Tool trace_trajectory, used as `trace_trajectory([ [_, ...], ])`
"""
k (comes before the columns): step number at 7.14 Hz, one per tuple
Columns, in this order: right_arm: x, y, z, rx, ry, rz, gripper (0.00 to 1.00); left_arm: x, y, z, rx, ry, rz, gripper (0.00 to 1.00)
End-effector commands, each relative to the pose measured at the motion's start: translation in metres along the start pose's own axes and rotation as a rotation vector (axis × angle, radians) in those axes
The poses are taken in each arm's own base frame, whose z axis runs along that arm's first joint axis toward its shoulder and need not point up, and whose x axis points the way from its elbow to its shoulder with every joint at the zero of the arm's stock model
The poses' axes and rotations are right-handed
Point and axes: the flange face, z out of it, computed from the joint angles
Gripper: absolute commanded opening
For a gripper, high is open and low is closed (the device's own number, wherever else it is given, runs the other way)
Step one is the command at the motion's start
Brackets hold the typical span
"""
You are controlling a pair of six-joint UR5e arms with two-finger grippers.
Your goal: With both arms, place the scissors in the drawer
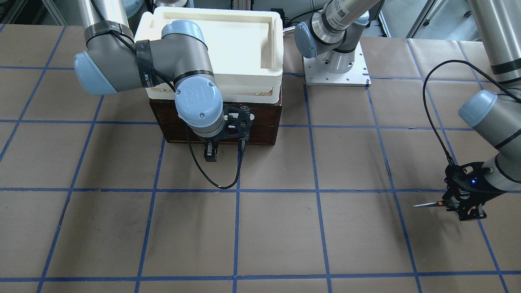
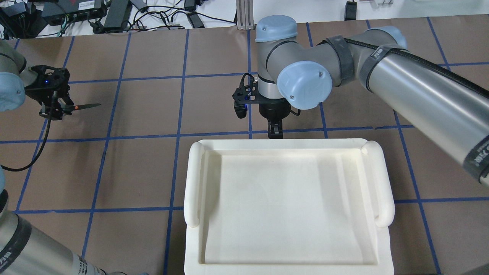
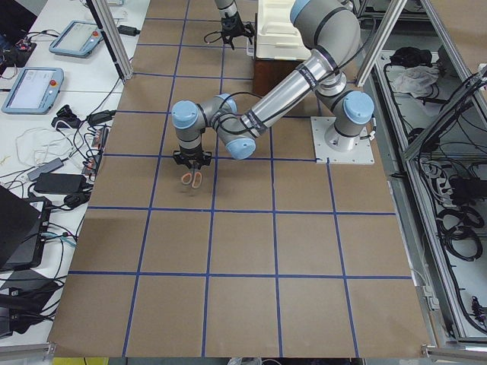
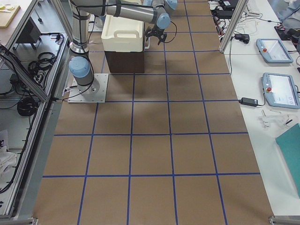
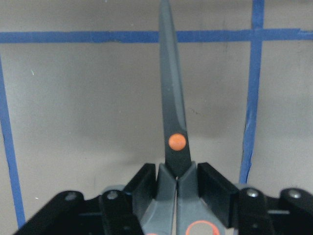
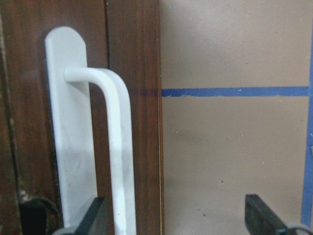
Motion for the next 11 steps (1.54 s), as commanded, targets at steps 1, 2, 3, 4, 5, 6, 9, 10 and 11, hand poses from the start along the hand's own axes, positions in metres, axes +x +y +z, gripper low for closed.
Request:
trace_trajectory([
  [1,0.002,-0.001,0.002,0.002,0.001,-0.003,1.0,0.001,0.002,-0.002,-0.001,0.002,-0.001,0.0],
  [2,0.003,0.0,0.002,0.001,0.003,-0.003,1.0,0.001,0.002,-0.001,0.0,0.004,-0.001,0.0],
  [3,0.003,0.0,0.002,0.0,0.004,-0.003,1.0,0.001,0.002,-0.001,-0.002,0.003,-0.001,0.0],
  [4,0.002,0.0,0.001,0.0,0.006,0.0,1.0,0.001,0.002,-0.001,-0.001,0.004,-0.001,0.0],
  [5,0.002,0.0,0.0,0.001,0.007,0.0,1.0,0.002,0.003,-0.001,-0.012,0.01,-0.001,0.0],
  [6,0.003,-0.001,-0.002,0.003,0.018,-0.003,1.0,0.002,0.004,0.0,-0.019,0.016,-0.001,0.0],
  [9,0.008,-0.001,-0.005,0.007,0.062,-0.011,1.0,0.002,0.005,0.005,-0.013,0.02,-0.003,0.0],
  [10,0.008,-0.002,-0.006,0.01,0.067,-0.012,1.0,0.002,0.005,0.006,-0.014,0.022,-0.003,0.0],
  [11,0.011,-0.003,-0.012,0.02,0.108,-0.018,1.0,0.002,0.005,0.004,-0.013,0.018,-0.001,0.0],
])
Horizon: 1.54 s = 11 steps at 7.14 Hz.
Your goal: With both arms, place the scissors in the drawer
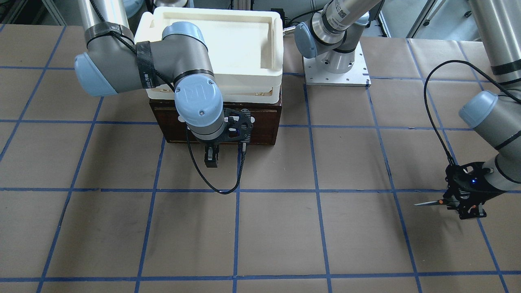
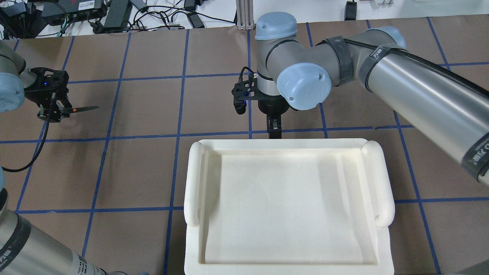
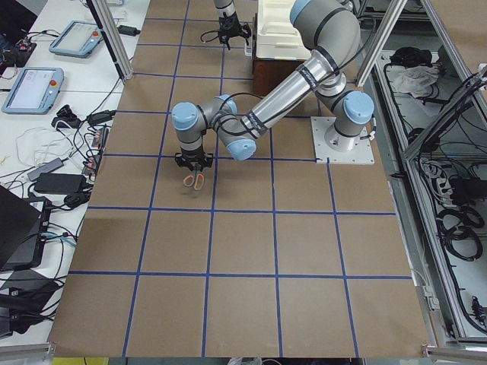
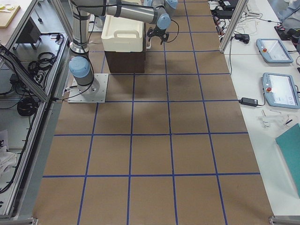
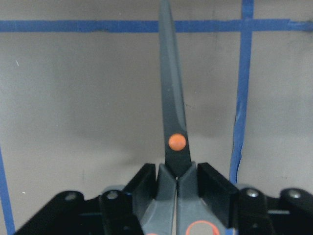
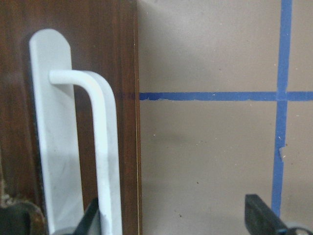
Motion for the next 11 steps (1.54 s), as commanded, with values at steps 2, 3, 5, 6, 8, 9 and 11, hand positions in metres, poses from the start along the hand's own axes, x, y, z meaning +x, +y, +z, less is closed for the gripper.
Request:
trace_trajectory([
  [2,0.007,0.001,-0.013,0.017,0.058,-0.009,1.0,-0.001,-0.004,-0.001,0.009,-0.004,-0.002,0.0],
  [3,0.01,0.003,-0.013,0.022,0.064,-0.008,1.0,-0.001,-0.004,-0.002,0.008,-0.006,0.0,0.0],
  [5,0.012,0.003,-0.013,0.021,0.072,-0.01,1.0,-0.001,-0.003,-0.001,0.009,-0.004,0.0,0.0],
  [6,0.015,0.003,-0.008,0.018,0.064,-0.01,1.0,-0.001,-0.003,-0.001,0.01,-0.005,0.0,0.0],
  [8,0.022,0.002,-0.006,0.029,0.086,-0.009,1.0,-0.001,-0.003,-0.001,0.009,-0.004,0.003,0.0],
  [9,0.025,0.006,-0.007,0.033,0.087,0.0,1.0,-0.001,-0.003,-0.001,0.005,-0.002,0.006,0.0],
  [11,0.038,0.008,-0.028,0.053,0.12,0.007,1.0,-0.001,-0.003,-0.001,0.009,-0.004,0.004,0.0],
])
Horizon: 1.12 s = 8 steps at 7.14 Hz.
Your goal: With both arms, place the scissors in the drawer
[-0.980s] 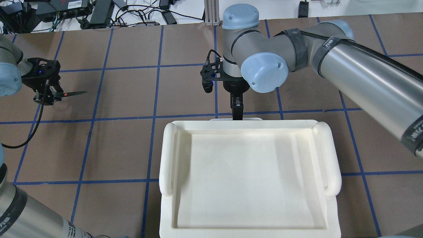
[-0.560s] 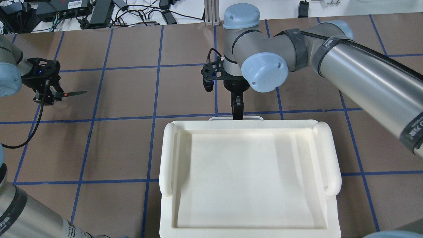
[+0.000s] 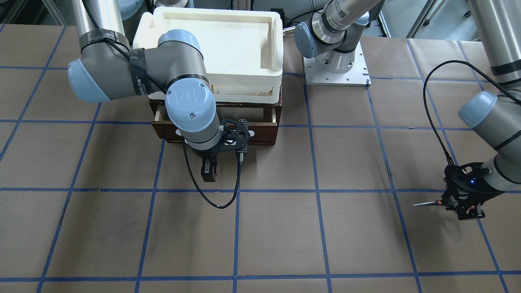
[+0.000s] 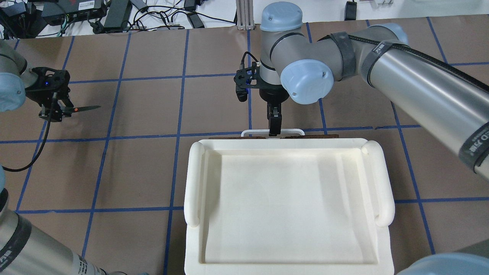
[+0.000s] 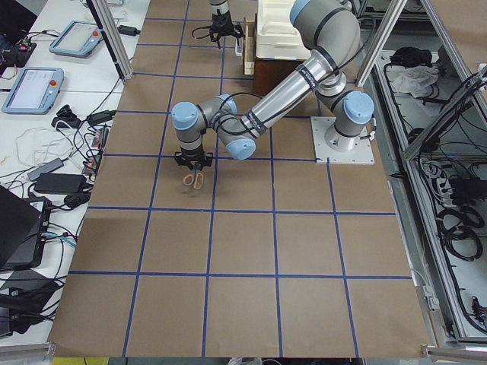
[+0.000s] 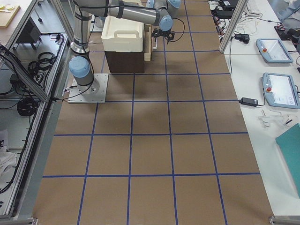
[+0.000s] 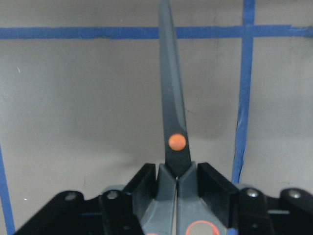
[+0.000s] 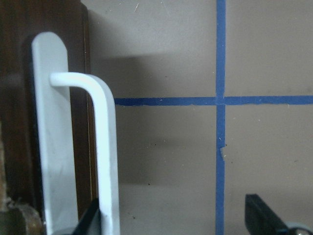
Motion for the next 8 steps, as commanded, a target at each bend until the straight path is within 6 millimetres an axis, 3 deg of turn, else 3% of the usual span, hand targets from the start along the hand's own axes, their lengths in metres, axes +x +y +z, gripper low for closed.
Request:
trace_trajectory([
  [1,0.019,-0.001,-0.008,0.008,0.021,0.005,1.0,0.0,0.0,0.001,0.002,0.001,-0.001,0.0],
  [4,0.03,-0.001,0.006,0.001,0.017,-0.013,1.0,0.0,-0.001,-0.001,0.001,-0.002,-0.001,0.0],
  [8,0.053,0.001,-0.004,0.006,0.048,-0.022,1.0,0.0,-0.001,-0.003,0.001,-0.005,-0.001,0.0],
])
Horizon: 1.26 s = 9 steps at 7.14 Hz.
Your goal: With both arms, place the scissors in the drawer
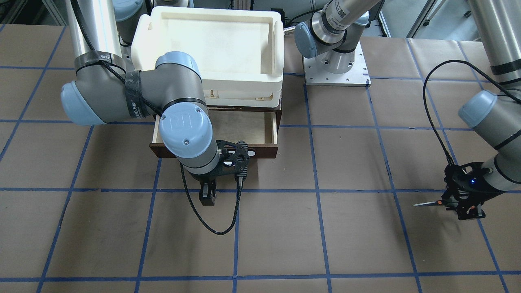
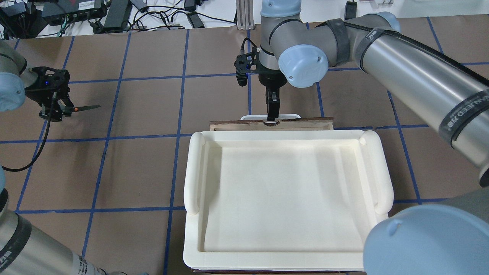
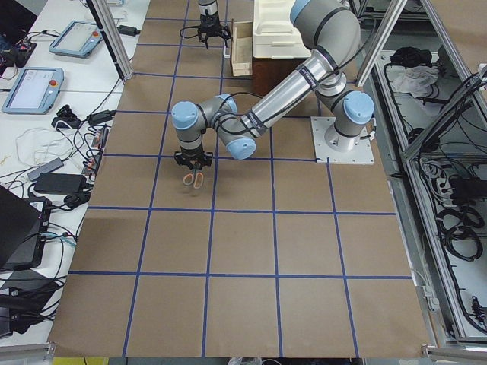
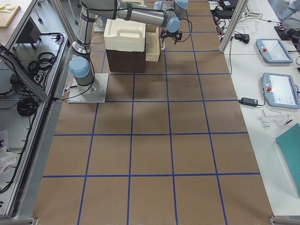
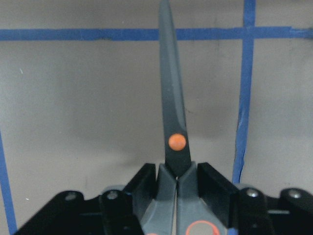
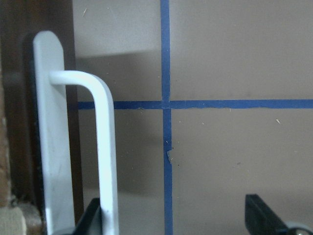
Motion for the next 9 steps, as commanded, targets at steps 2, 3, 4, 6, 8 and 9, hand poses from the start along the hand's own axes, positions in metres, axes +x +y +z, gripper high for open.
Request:
trace_trajectory([
  [2,0.015,0.004,-0.007,-0.001,0.023,-0.006,1.0,-0.006,-0.019,-0.004,-0.013,-0.003,0.032,0.0],
  [3,0.021,0.009,-0.015,0.005,0.038,0.0,1.0,-0.008,-0.022,-0.004,-0.014,-0.004,0.038,0.0],
  [4,0.023,0.011,-0.014,0.004,0.037,0.0,1.0,-0.008,-0.022,-0.004,-0.011,-0.005,0.038,0.0],
  [6,0.033,0.009,-0.006,0.013,0.065,-0.004,1.0,-0.009,-0.022,-0.005,-0.012,-0.007,0.039,0.0],
  [8,0.041,0.007,0.001,0.02,0.068,-0.004,1.0,-0.009,-0.022,-0.008,-0.018,-0.009,0.04,0.0],
  [9,0.042,0.007,-0.001,0.024,0.07,-0.006,1.0,-0.01,-0.022,-0.008,-0.017,-0.011,0.04,0.0],
])
